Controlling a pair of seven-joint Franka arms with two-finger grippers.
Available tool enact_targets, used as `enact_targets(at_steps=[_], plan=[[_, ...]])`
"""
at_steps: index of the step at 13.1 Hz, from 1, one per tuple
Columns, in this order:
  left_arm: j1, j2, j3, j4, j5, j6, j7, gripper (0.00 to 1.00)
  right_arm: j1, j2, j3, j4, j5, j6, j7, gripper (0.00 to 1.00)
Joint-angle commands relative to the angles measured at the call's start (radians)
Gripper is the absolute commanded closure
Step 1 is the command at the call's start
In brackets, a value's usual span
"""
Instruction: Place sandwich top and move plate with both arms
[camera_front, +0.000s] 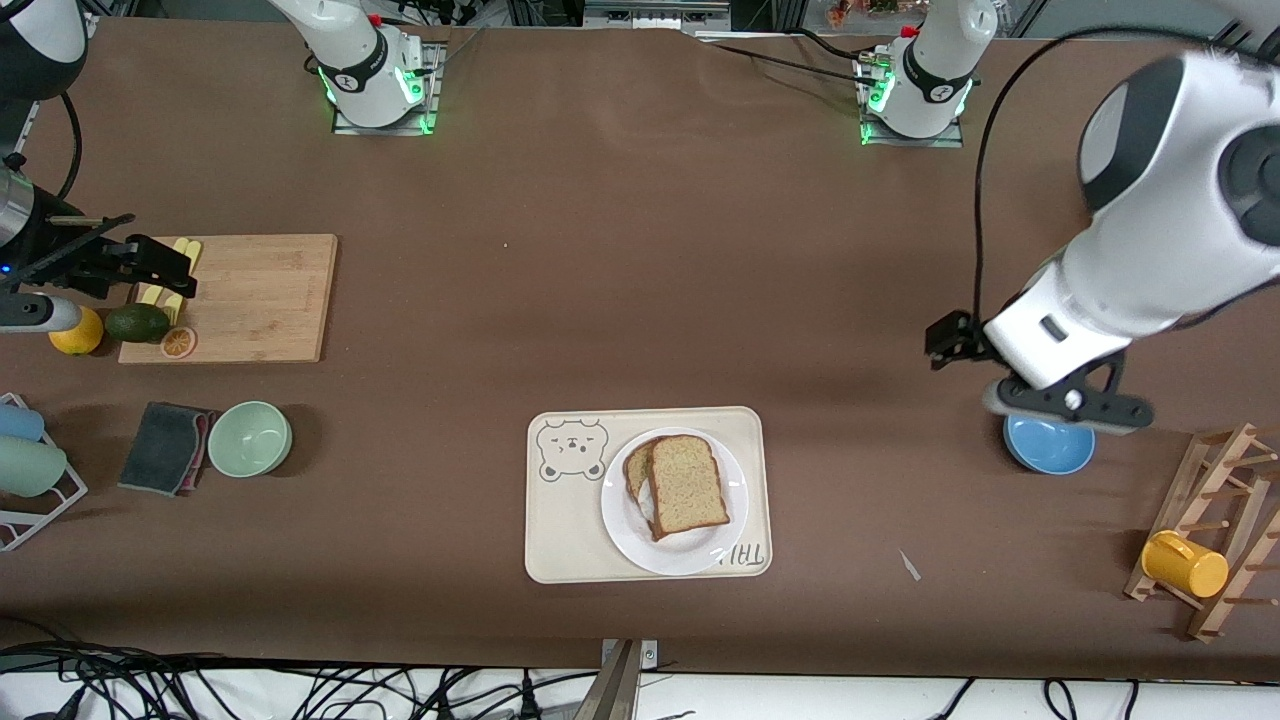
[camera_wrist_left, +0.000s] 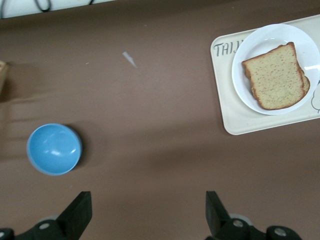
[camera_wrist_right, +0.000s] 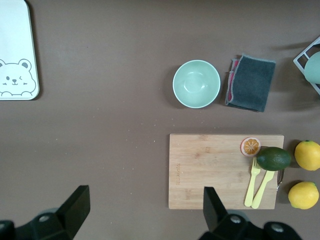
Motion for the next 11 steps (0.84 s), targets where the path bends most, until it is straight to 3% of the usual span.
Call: enact_targets(at_steps=[1, 3, 6, 10, 11], plan=[[0.005, -0.095, 0.004, -0.044, 0.035, -0.049, -0.055, 0.00, -0.005, 0.006, 0.004, 0.012, -0.010, 0.003, -0.023, 0.00], [0.059, -0.214, 0.005, -0.143, 0.026, -0.040, -0.049, 0.00, -0.005, 0.012, 0.004, 0.035, -0.010, 0.008, -0.012, 0.00], [0.122, -0.406, 0.015, -0.416, 0.025, 0.030, -0.044, 0.00, -0.005, 0.013, 0.004, 0.033, -0.010, 0.008, -0.006, 0.00], [0.111, -0.416, 0.044, -0.440, -0.018, 0.063, -0.046, 0.00, -0.006, 0.013, 0.002, 0.035, -0.011, 0.008, -0.009, 0.00], [0.094, -0.416, 0.077, -0.458, -0.082, 0.081, -0.040, 0.00, -0.006, 0.013, 0.002, 0.035, -0.010, 0.008, -0.006, 0.00]])
